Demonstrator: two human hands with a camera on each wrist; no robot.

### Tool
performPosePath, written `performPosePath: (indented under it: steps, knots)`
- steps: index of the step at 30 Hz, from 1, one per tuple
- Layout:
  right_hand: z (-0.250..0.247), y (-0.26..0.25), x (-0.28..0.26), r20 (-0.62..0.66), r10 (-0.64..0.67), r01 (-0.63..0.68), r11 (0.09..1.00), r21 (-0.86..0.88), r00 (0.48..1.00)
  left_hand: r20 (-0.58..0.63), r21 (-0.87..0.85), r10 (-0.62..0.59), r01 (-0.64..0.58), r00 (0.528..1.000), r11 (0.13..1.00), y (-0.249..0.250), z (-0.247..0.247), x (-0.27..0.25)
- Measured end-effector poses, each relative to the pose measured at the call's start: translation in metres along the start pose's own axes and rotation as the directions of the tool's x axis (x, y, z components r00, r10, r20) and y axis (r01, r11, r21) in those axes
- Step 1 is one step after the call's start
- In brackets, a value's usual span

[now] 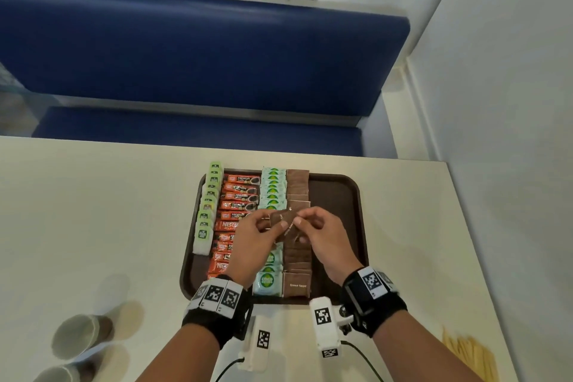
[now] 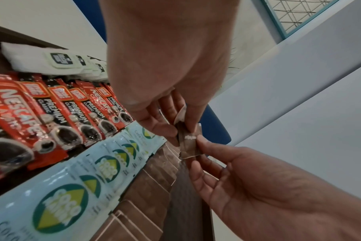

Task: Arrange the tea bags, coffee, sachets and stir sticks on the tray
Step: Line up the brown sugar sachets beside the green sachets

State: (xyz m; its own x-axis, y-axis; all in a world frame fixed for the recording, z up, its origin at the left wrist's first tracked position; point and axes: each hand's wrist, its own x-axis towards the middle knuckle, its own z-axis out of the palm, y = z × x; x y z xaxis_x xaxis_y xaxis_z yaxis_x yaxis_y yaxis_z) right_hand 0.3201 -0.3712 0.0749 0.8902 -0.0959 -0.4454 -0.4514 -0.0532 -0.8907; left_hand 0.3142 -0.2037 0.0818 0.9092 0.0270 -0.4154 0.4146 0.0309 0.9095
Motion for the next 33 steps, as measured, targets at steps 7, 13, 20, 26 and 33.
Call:
performPosePath:
  steps: [7,13,20,26,33]
  knots:
    - [0.007,0.0,0.014,-0.017,0.102,-0.097,0.977,0.19,0.995,-0.027,-0.061,-0.013,0.011,1.0,0.998,0.002,-0.001,0.024]
    - [0.014,0.0,0.023,-0.04,0.075,-0.068,0.986,0.149,0.996,0.004,-0.042,-0.029,0.029,1.0,0.999,0.0,-0.011,0.037]
    - [0.016,-0.01,0.033,0.057,-0.129,0.139,0.963,-0.232,0.99,0.044,0.081,-0.014,0.011,0.999,0.997,0.006,-0.024,0.05]
    - [0.019,-0.013,0.027,0.022,0.036,-0.035,0.999,-0.029,0.999,-0.014,0.04,0.006,-0.005,1.0,0.999,0.014,-0.027,0.05]
    - [-0.003,-0.021,0.064,-0.111,-0.053,0.03,0.979,-0.201,0.992,-0.025,0.047,-0.048,0.049,0.999,0.998,0.007,-0.036,0.054]
